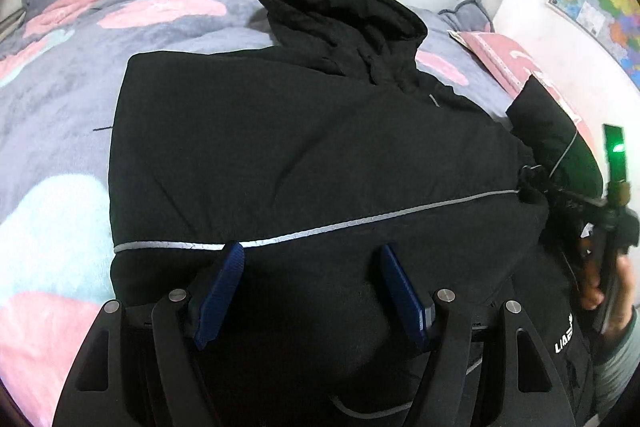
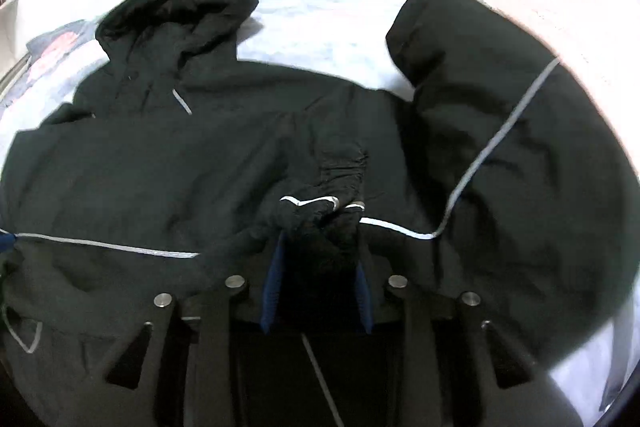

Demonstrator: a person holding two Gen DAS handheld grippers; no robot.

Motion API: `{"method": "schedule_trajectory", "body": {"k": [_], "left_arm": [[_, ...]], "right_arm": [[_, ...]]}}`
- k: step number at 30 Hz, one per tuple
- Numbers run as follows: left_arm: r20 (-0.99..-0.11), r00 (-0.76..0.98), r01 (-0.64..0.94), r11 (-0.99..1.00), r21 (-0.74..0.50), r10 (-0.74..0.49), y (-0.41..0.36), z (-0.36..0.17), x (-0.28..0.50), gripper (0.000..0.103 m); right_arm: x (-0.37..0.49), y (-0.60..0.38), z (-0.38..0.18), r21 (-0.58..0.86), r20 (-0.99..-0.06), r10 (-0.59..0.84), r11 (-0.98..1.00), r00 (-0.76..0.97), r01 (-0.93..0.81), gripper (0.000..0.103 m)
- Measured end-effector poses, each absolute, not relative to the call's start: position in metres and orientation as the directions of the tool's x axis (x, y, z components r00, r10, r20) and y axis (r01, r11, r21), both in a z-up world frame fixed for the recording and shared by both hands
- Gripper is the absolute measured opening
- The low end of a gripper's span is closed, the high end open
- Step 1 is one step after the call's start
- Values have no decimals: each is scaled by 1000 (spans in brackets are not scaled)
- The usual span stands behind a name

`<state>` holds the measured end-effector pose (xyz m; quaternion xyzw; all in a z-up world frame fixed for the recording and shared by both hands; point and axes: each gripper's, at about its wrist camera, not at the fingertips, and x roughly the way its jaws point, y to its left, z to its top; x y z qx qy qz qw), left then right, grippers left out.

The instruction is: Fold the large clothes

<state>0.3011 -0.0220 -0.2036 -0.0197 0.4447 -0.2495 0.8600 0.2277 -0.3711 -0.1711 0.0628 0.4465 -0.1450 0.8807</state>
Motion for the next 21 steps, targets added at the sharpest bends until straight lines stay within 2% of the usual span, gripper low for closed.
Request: {"method": "schedule_trajectory", "body": {"k": [2,3,6,9,14,16,21], "left_arm": [[-751,486,414,874,-253,-447,-22,-202,301,72],[-749,489,416,874,-250,-447,-20,-203,298,72],[-743,505,424,876,-230,-440,-21,-204,295,73],[-737,514,428,876,-222,-438,-22,-205,294,74],[-725,522,437,871,-225,-449,-21,-205,292,75],[-725,527,440,873,-213,-443,-23,-206,292,75],[-722,536,448,873,-195,-437,-25,-208,291,79]], "right_arm": [[216,-371,-150,29,-768,-170,954,617,299,62],[209,-366,-134,55,-737,-149,959,660,278,65],[210,-349,-113,57,-715,-109,975,691,213,65],[221,-330,-124,24,-735,-99,985,671,172,65],[243,-330,-208,-3,-844,-107,981,525,196,65],[238,-325,-210,-31,-807,-133,982,576,185,66],[236,-319,-212,-63,-784,-164,980,598,186,68]]}}
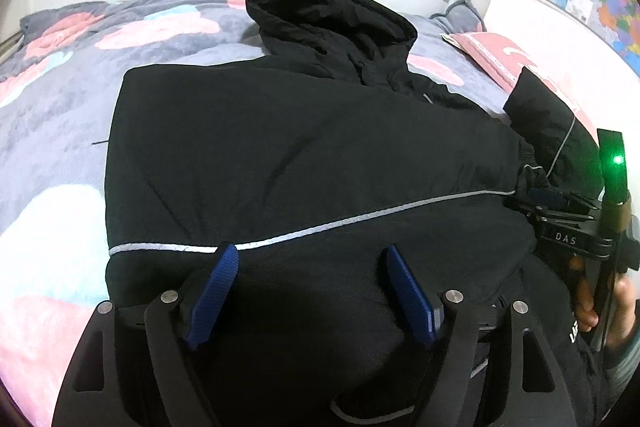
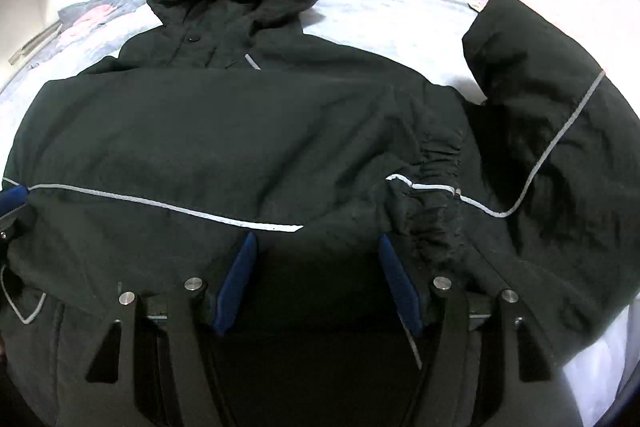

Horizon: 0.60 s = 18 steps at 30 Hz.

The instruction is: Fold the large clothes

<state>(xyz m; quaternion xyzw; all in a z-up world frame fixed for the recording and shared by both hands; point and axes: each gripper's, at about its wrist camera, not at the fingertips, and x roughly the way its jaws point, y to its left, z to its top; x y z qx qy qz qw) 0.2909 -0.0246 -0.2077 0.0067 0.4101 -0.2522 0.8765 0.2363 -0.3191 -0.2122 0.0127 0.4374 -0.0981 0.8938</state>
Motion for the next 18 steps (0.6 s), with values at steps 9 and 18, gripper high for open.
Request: {"method": "schedule_trajectory", "body": {"k": [9,18], "left_arm": [[-767,563,419,906,-57,-309,-43,-198,283,79],[-699,555,495,854,-159,-452,-124,-134,245,79]], "right_arm": [[225,-318,-198,-61,-795,-135,988,591,144,68],[152,-373,-100,107,-694,39,993,719,50,68]]}}
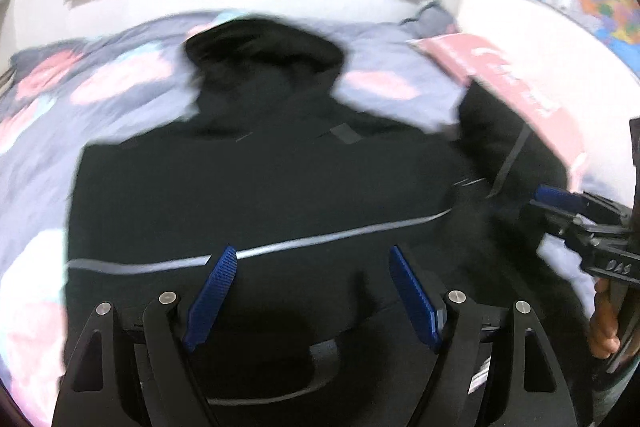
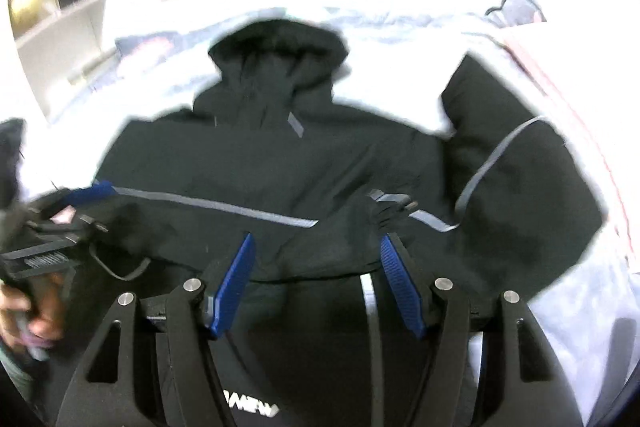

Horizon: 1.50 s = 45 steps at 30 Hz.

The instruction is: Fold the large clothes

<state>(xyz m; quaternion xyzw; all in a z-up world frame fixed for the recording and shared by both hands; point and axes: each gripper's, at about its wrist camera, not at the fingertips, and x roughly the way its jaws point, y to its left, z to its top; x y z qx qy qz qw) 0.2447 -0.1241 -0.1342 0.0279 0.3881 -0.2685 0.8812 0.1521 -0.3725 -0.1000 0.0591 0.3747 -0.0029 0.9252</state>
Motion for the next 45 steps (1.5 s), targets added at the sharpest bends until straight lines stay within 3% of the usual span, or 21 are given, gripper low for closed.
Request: {"method": "schedule_trajectory", "body": {"k": [6,15,18,24,33,34,35,37,41,45], "left_arm": [[-666,527,596,788,-154,-529,-234,-120,231,80],[-712,401,560,770,-307,-576,-341,-184,263,79],[-750,422,542,805,-242,-510,-349,-209,268,79],[-709,465,560,796,-229,-530,-348,-215,261,79],[-692,488,570,794,-209,-532,-349,-218,255,81],[-691,489,571,794,-208,-532,-348,-217,251,81],[-691,490,572,794,-206,-532,-348,-216,250,81],[-691,491,573,794,-203,-531,-348,-216,248,81],[-694,492,573,796,-195,-525,-349,-216,245,82],[-697,495,574,797,-187,-519,-350,-216,246,82]], "right_arm": [[129,-477,-60,137,-631,-56,974,774,182,75],[152,-639,-91,232,-715,-108,896,691,379,76],[166,-675,-112,288,-735,-77,864,674,413,76],[212,-716,-162,389,-763,8,804,646,450,76],[259,-731,-213,407,-792,29,771,610,490,79],[261,-726,-211,388,-788,15,789,616,477,64],[261,-722,-209,373,-787,8,802,616,467,37],[257,-712,-201,345,-784,-18,817,620,461,24],[222,-707,-168,278,-763,-147,805,630,524,16],[149,-708,-120,139,-698,-387,752,602,645,15]]}}
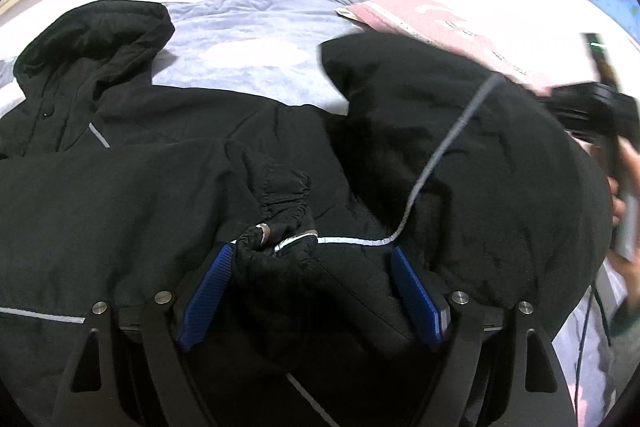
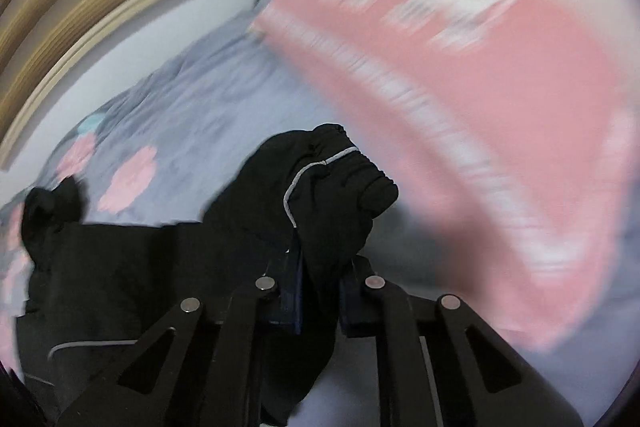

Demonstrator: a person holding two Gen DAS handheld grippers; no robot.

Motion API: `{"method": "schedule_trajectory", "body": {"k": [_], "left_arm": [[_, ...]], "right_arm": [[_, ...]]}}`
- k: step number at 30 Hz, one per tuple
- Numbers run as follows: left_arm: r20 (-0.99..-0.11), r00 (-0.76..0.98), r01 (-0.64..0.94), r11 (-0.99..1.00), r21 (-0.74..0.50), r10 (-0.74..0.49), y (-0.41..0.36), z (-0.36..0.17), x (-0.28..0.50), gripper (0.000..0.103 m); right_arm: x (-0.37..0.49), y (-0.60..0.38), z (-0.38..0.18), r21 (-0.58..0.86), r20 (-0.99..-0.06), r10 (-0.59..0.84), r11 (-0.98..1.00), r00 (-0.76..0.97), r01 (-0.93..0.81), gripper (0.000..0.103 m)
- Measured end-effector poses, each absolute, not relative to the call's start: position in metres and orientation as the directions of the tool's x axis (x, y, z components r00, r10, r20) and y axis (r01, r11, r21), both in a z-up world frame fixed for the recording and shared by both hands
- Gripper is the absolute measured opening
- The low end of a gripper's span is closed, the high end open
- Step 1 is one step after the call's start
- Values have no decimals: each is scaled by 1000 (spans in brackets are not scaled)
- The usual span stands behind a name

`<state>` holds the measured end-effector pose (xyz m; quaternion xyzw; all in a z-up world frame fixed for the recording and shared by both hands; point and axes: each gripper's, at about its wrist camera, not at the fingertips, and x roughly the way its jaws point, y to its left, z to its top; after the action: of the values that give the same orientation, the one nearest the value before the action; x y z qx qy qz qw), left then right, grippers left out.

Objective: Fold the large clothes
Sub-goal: 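Fold the held sleeve across the jacket body with the right gripper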

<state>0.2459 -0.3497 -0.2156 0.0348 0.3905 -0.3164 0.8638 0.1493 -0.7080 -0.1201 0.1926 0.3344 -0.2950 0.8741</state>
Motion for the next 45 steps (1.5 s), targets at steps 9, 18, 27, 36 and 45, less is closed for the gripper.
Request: {"method": "schedule_trajectory", "body": {"k": [9,18,27,36,45], "left_arm": [[-702,493,552,808,-204,-514,-348,-207,250,82],[-737,532,561,825,-62,-417,-364,-217,245,84],[-723,528,566,819,-91,-445,-360,-218,244,84],[-735,496,578,807,-116,-462,-357,-210,245,84],[-626,477,524,771,-361,-617,-251,-116,238,84]], "right_arm": [[47,-776,-116,106,-751,-483,585,451,804,14],[40,-810,-190,206,-844,-314,560,435,803,15],[11,-842,-183,492,-750,-171,501,639,712,58],[20,-814,-155,396,-731,-254,597,633,697,20],[65,-687,-75,253,-694,-251,793,675,555,20]]}}
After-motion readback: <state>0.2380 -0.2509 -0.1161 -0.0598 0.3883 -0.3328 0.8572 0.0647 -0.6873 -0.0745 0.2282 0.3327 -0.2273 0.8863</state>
